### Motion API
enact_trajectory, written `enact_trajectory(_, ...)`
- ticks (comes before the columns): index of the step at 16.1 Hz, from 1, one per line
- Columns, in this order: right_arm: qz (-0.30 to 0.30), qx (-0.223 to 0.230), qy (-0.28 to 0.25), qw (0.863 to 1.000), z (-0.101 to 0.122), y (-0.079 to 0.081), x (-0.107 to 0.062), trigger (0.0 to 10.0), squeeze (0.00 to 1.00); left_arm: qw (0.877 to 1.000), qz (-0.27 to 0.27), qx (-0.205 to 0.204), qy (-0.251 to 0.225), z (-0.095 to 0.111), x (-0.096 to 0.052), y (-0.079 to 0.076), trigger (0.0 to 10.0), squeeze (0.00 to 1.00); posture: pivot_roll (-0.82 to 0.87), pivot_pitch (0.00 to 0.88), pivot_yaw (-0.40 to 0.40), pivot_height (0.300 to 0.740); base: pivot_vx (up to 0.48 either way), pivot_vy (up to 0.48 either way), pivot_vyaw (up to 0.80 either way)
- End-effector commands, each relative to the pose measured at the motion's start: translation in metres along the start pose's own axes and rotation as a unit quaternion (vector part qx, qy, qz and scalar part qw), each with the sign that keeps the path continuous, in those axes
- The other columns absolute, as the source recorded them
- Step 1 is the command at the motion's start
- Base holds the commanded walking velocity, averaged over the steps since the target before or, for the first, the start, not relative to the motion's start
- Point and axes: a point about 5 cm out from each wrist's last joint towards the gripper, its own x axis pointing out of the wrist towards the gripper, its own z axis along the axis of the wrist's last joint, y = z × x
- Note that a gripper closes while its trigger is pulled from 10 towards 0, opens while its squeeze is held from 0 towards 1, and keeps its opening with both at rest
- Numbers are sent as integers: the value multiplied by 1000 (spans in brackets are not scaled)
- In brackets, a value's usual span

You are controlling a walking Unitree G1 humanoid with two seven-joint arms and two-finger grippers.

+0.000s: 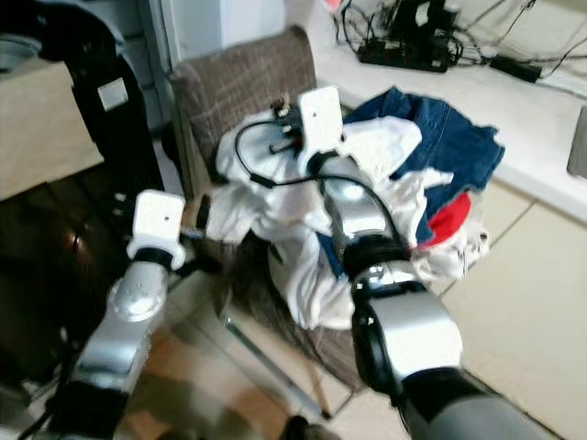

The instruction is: Clothes washing

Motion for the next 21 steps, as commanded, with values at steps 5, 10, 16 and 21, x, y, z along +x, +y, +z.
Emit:
enact_trajectory(5,1,1,-13,1000,12,-3,5,10000,0,1000,3,0,1,1,0,-3,10000,0,129,2,-52,740,0,0,607)
enact_trajectory(10,10,5,-9,1000,10,-1,4,10000,0,1000,1,7,-2,2,-1,-3,10000,0,130,0,-50,740,0,-138,684)
enact_trajectory(16,-5,-10,-4,1000,12,-5,5,10000,0,999,35,25,15,-2,0,2,10000,0,125,3,-50,740,384,-233,670)
enact_trajectory(21,-22,-55,-70,996,34,-9,6,10000,0,999,34,5,10,-2,-1,6,10000,0,127,9,-49,740,184,0,0)
